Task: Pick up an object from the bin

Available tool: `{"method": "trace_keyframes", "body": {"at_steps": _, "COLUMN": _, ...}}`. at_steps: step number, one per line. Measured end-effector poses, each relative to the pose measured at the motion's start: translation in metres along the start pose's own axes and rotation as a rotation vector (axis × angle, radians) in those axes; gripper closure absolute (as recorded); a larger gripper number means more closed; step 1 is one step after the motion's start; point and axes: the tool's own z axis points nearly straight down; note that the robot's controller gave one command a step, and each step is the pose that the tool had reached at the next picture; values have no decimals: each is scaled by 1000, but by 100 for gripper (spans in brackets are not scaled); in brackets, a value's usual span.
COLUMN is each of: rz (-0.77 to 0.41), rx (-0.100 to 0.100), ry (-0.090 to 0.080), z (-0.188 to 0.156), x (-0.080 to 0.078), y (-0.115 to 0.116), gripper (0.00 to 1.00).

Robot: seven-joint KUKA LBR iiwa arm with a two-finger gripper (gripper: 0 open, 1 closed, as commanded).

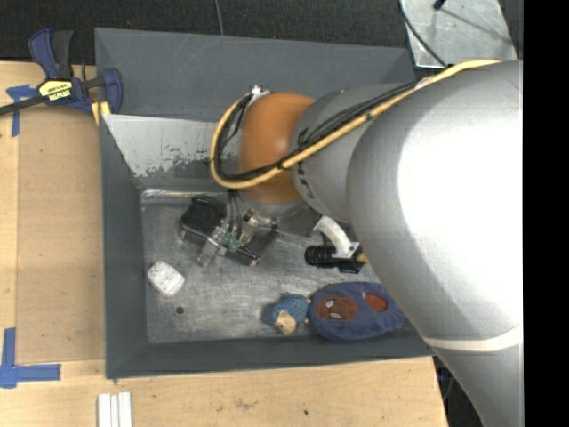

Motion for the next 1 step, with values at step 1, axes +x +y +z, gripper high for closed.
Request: {"method": "trace_keyframes", "body": {"at_steps": 1, "rz": -2, "rx": 4, "ry": 2, "z": -110, "x": -1, "y": 0, "gripper": 100}}
